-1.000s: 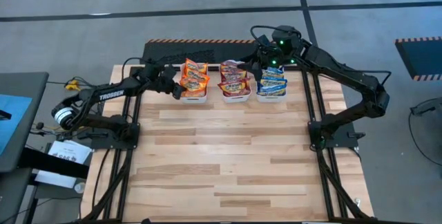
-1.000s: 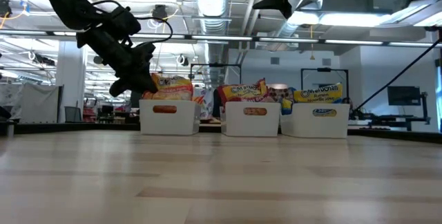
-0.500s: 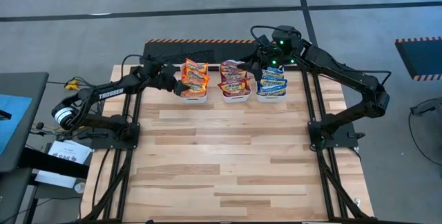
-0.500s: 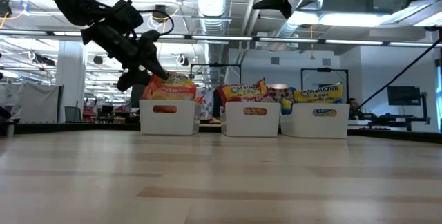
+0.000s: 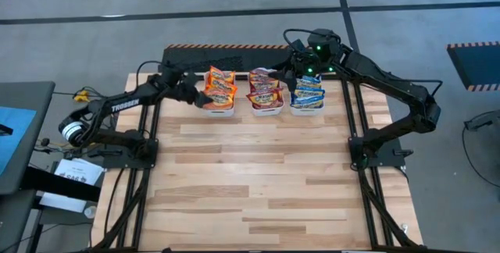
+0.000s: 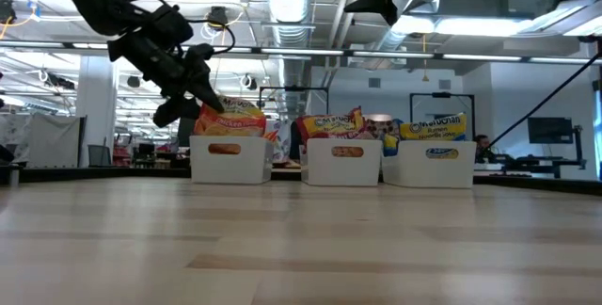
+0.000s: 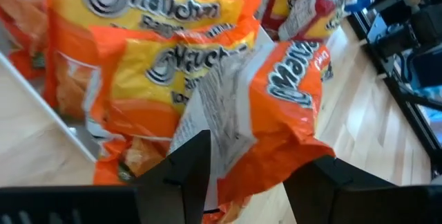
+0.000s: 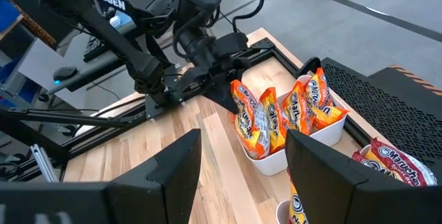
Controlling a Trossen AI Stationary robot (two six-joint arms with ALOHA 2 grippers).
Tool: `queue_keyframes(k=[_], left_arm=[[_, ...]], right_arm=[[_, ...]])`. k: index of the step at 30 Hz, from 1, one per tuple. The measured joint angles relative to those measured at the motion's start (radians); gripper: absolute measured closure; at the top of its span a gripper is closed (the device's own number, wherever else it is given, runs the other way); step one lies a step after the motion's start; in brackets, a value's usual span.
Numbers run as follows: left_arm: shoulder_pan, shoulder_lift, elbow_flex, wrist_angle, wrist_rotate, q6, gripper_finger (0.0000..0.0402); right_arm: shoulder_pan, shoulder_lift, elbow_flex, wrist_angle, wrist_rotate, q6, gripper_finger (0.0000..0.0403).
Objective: Sort Maruchan noodles
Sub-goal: Put the orange noodle pack into the left white bin
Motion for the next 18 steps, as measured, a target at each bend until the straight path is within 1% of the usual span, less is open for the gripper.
queue_keyframes(k=[2,8,16,18], left_arm=[[0.012,0.0,0.0,0.006,0.005,-0.007,0.0252],[0.046,0.0,0.0,0.032,0.105,-0.01,0.0252],[0.098,0.0,0.002,0.081,0.108,-0.032,0.0252],[0.115,0.0,0.014,0.074,0.121,-0.034,0.0252]], right_arm=[[0.0,0.0,0.0,0.0,0.0,0.0,0.0168],[0.0,0.0,0.0,0.0,0.0,0.0,0.0168],[0.0,0.0,0.0,0.0,0.0,-0.002,0.0168],[0.0,0.0,0.0,0.0,0.0,-0.002,0.0168]])
